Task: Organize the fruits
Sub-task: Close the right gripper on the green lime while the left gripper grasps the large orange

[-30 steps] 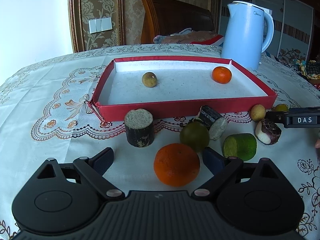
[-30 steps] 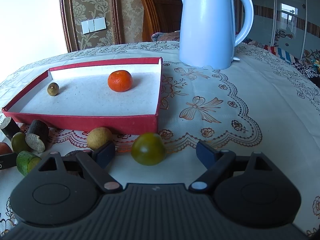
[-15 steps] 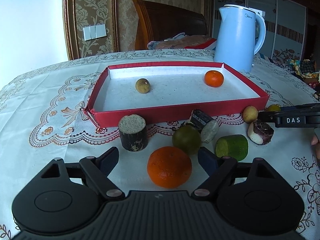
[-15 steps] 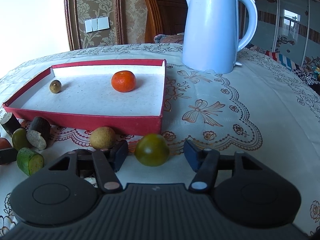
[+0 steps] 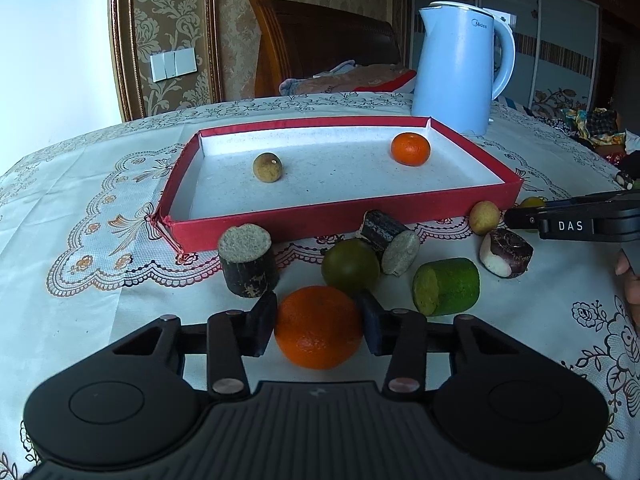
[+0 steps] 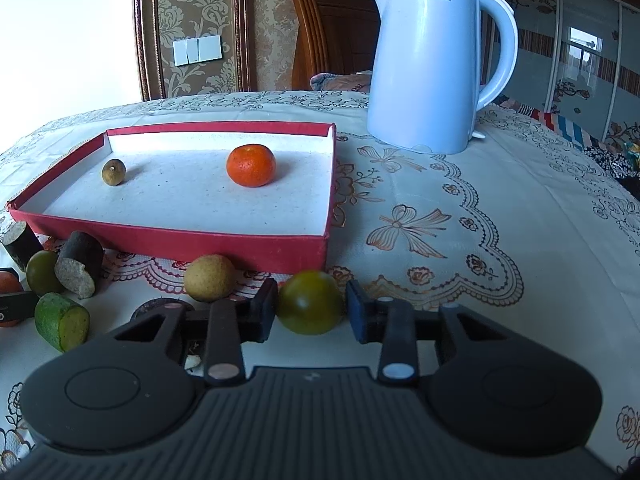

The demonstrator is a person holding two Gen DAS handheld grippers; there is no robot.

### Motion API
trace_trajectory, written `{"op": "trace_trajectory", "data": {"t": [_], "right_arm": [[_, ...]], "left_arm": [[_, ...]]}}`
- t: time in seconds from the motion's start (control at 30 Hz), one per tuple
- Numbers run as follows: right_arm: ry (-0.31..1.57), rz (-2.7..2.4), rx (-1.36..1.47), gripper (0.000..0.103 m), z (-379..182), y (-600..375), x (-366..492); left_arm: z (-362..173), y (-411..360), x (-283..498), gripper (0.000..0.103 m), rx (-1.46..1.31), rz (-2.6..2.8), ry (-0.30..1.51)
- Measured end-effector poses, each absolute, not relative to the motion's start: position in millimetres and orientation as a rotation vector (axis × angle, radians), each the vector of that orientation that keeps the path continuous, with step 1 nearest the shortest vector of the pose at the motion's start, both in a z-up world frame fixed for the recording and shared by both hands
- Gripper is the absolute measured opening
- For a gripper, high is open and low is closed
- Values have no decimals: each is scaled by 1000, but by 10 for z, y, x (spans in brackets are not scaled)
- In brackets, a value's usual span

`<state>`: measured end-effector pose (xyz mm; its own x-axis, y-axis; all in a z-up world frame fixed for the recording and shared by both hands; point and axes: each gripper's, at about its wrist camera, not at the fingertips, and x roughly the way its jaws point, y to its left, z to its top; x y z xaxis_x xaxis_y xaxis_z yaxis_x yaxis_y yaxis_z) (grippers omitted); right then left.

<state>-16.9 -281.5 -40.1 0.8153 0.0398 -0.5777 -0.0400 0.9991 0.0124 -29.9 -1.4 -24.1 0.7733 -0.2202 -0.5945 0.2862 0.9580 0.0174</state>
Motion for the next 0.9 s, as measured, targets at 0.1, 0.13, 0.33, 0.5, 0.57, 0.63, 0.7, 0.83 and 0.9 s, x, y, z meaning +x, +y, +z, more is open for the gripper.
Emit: {"op": "trace_trajectory", "data": {"t": [0.1, 0.13, 0.33, 0.5, 0.57, 0.63, 0.7, 0.83, 0.9], "right_arm": [[614, 39, -14, 32, -400, -2797, -169], [612, 39, -14, 32, -399, -2798, -172], [568, 37, -2, 32, -340, -2817, -253], [522, 57, 17, 32, -209, -2794, -299], [504, 64, 16, 32, -155, -2764, -283], [493, 66, 14, 32, -117, -2725, -245], [489, 69, 11, 32, -87, -2678, -187], [484, 69, 0, 32, -49, -2573, -50], [482, 66, -3, 32, -40, -2524, 31]], "left_arm": [[-242, -8, -297, 42, 108, -267, 628], [-240, -10, -300, 42, 110, -261, 626], [-205, -32, -329, 42, 136, -233, 600], [-115, -47, -345, 42, 141, -221, 565], [-69, -27, -315, 42, 123, -218, 564], [-19, -21, -257, 42, 120, -214, 561], [30, -41, -197, 42, 121, -199, 554], [120, -82, -34, 42, 107, -203, 547], [137, -104, 67, 42, 104, -196, 545]]}}
